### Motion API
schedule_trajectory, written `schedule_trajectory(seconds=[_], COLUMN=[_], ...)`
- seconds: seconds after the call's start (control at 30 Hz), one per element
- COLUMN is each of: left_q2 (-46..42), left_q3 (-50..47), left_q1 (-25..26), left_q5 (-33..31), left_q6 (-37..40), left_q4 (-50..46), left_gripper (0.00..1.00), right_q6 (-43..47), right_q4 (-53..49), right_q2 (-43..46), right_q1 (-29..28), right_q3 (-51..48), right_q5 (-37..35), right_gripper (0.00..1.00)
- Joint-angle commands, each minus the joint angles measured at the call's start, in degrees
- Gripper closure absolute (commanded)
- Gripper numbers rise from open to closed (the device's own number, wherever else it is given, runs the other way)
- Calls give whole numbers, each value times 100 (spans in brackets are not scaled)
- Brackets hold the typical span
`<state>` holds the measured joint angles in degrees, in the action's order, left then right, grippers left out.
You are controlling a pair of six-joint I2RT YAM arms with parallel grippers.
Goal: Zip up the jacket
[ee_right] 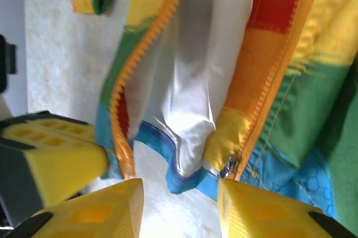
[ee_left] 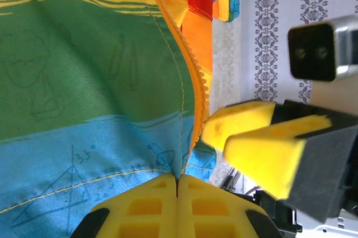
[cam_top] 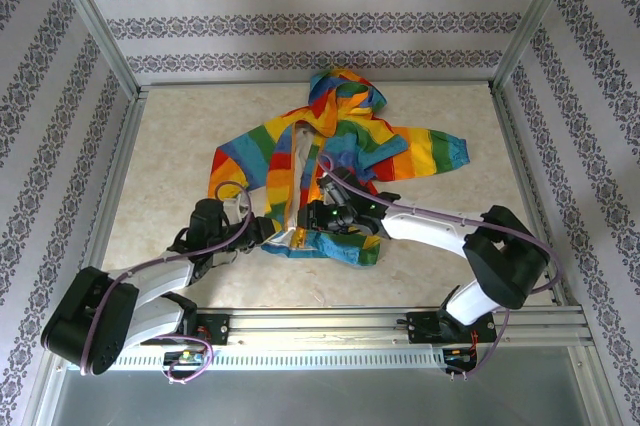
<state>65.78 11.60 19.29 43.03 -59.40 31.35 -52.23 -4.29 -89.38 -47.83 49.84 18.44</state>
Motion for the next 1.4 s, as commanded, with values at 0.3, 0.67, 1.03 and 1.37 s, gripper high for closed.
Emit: schedule_trajectory(seconds=[0.3, 0.67, 1.03, 1.37], left_q2=[-188, -153, -343, -543], left_q3=[-100, -61, -105, -131], left_q1=[-280, -332, -344, -340], left_q5=[353, 452, 477, 480], left_q6=[209, 394, 463, 497], left_q4=[-153, -304, -500, -702], left_gripper=[100, 100, 100, 100], right_q6=[40, -193, -148, 18], right_q4=[-1413, -1270, -1095, -1069], right_q2=[-457, -588, -1053, -1342], right_q1=[-481, -490, -495, -485], right_q3=[540, 451, 731, 923], right_q5=[-964, -929, -702, -686], right_gripper=[62, 63, 68, 73])
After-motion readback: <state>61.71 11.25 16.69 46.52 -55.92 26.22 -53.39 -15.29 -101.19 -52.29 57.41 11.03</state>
